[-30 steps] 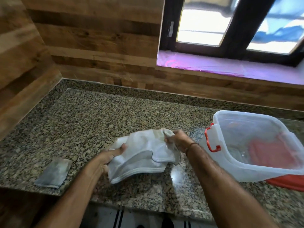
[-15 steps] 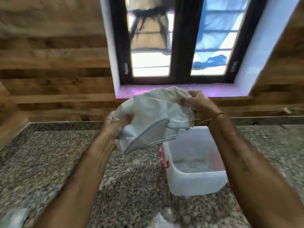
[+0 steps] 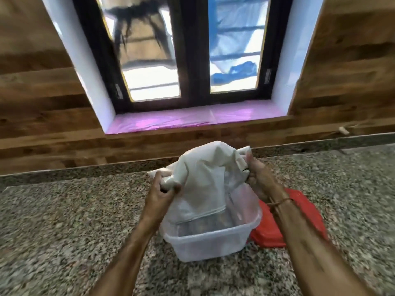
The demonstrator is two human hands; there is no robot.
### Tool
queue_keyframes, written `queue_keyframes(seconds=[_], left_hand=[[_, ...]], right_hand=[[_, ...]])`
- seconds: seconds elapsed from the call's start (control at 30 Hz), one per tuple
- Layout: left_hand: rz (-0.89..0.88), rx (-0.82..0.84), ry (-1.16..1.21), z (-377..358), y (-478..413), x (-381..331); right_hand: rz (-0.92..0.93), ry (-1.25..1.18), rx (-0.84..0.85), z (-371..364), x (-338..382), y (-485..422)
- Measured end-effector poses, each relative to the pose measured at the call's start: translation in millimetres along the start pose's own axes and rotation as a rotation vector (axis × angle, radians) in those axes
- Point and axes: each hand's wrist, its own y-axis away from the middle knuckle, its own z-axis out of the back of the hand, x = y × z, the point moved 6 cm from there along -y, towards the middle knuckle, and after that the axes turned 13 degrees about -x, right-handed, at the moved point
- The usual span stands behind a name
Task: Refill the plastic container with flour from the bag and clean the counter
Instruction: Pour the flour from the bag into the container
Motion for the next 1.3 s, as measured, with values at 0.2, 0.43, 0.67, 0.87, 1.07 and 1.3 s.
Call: queue_keyframes(seconds=[0.2,0.43,0.67,0.87,1.07,1.3], left_hand=[[0.193,-0.151,0.197,-2,1,3],[0.26,-0.189,0.389,3,-6,8],[0.409,-0.167,0.548,4,-12,6],[0.341,-0.183,0.551,1,-9,2],[0.333,-0.223,0.525,12,-8,-3],[0.293,-0.262,0.433,21,-8,-4]], right_hand=[[-0.034,-0.1,-0.062,5,-11,-13],[0.06,-0.14,0.025,6,-4,-12],[0.012,-0.125,0.008,12,-2,-16],[0.01,-0.037,-0.127,3,8,-22],[0.144,-0.006,-0.207,10,15,-30],[0.198,0.023,-0.13,14,27,-26]])
